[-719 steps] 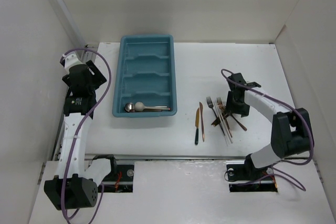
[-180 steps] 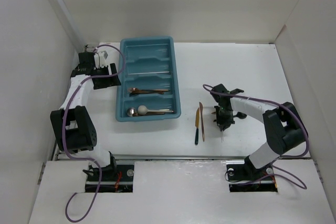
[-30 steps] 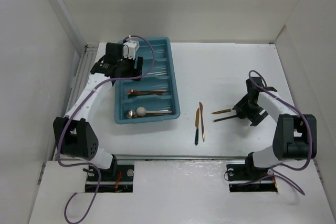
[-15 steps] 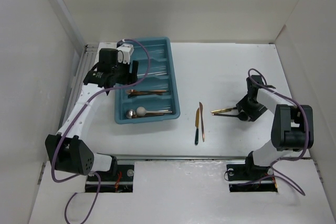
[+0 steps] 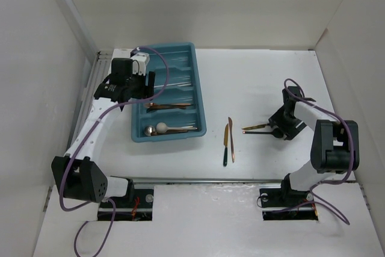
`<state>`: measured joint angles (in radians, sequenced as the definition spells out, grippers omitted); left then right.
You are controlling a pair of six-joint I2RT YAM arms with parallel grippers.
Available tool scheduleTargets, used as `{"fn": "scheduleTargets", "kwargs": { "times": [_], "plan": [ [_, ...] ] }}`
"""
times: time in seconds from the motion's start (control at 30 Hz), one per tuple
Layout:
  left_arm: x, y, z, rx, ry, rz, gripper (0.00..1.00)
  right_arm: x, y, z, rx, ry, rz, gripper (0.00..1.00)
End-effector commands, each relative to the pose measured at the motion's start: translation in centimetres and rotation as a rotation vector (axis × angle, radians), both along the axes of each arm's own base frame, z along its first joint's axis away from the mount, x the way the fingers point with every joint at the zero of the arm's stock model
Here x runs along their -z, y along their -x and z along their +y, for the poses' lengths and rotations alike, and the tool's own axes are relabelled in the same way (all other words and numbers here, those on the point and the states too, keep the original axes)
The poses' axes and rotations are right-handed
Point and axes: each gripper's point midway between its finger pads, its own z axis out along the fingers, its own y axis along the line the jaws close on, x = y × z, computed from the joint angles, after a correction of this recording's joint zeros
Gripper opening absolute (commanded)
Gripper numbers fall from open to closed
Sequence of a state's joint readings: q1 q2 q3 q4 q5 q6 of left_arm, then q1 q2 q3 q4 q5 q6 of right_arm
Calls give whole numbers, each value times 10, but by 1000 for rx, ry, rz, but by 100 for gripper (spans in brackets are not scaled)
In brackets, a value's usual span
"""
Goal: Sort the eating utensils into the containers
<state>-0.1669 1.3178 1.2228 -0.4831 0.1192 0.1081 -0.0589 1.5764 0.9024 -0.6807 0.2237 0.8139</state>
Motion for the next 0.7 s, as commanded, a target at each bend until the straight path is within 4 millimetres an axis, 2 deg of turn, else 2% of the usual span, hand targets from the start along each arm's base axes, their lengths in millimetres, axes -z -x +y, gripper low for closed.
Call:
{"fn": "scheduleTargets", "kwargs": {
  "times": [0.0,0.07,0.23,0.37,0.47,0.5,0.57,0.6,0.67],
  "plan": [
    [-12,3,3,-4,-2,-50,69,-2,17,2,0,-14,19,81],
    [-14,0,6,-13,0,-59,69,-1,18,4,-2,-24,11,81],
    [-14,-1,11,-18,-30,-65,69,9,14,7,5,-40,32,72],
    [-14,-1,15,-29,-50,-69,69,7,3,2,8,-18,6,57],
    [-17,0,13,-22,-43,-77,69,9,4,-3,14,8,17,50],
    [-17,0,13,-22,-43,-77,69,9,4,-3,14,8,17,41],
    [-17,0,13,-22,-43,-77,69,12,8,-2,23,6,27,31],
    [-13,1,14,-22,-44,-68,69,15,12,-2,23,5,37,20],
    [-12,4,14,-22,-44,-68,69,5,8,-2,14,9,0,11]
  ]
}}
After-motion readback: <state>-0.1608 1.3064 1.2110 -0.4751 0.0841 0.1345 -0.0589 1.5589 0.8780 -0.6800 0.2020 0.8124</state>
